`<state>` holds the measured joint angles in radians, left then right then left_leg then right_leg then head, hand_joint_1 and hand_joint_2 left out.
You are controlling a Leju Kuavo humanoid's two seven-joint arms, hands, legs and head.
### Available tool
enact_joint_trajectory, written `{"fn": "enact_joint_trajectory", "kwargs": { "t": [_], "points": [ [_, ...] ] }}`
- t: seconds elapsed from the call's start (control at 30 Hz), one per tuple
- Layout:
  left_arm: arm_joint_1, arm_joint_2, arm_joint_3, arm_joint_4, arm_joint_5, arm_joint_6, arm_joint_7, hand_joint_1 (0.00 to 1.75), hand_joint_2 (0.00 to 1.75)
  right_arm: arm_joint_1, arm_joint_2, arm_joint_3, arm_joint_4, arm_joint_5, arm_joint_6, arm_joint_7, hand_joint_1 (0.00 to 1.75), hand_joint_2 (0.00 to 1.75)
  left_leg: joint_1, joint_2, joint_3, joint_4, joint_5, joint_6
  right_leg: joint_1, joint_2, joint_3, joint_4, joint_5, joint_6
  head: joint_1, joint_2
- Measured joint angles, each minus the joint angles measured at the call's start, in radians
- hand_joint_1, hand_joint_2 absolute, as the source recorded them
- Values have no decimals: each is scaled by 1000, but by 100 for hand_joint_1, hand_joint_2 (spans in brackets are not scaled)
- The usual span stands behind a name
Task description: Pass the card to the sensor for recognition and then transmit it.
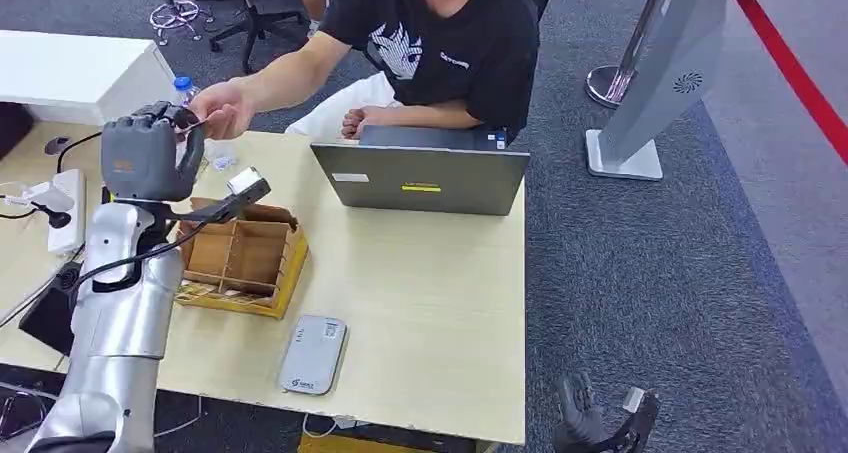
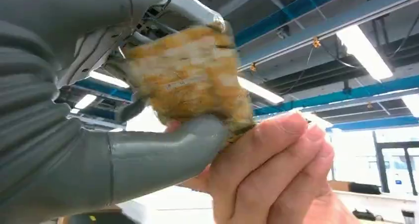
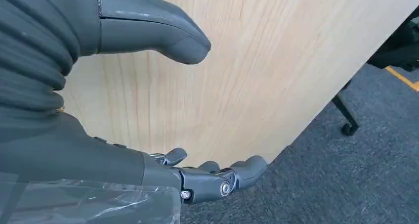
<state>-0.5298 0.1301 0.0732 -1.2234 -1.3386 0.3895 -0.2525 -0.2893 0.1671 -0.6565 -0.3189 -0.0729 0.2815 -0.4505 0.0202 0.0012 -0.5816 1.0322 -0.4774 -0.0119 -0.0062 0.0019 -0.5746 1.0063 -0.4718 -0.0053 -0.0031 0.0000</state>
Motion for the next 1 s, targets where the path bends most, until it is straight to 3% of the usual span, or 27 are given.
{"fn": "enact_joint_trajectory", "kwargs": {
  "t": [0.47, 0.63, 0.83, 0.93, 1.0],
  "points": [
    [77, -44, -3, -72, -14, -15, -34, 0, 175, 0, 2, 0, 0, -9, 1, -5, 0, 175, 0, 0, -1, 0, 0, 0, 0, 0, -1, 0, 0, 0, 0, 0],
    [129, -49, -46, -112, 19, -69, -107, 0, 175, 0, 2, -1, 0, -18, -6, -6, 0, 175, 0, 0, -1, 0, 0, 0, 0, 0, -1, 0, 0, 0, 0, 0],
    [293, 1, -186, -171, 81, -105, -162, 0, 175, 3, 0, -2, 1, -33, -6, -12, 0, 175, 0, 2, -2, 0, -1, 0, 0, 2, -2, 0, 0, 0, 0, 0],
    [383, 74, -230, -212, 197, -196, -206, 0, 175, 7, -3, -2, 1, -38, 6, 0, 0, 175, 0, 4, -3, -1, -1, 0, 0, 3, -4, 0, 0, 0, 0, 0],
    [447, 126, -240, -230, 246, -216, -224, 0, 175, 10, -3, -2, 1, -36, 8, 0, 0, 175, 0, 5, -2, -1, -1, 0, 0, 4, -5, 0, 0, 0, 0, 0]
  ]
}}
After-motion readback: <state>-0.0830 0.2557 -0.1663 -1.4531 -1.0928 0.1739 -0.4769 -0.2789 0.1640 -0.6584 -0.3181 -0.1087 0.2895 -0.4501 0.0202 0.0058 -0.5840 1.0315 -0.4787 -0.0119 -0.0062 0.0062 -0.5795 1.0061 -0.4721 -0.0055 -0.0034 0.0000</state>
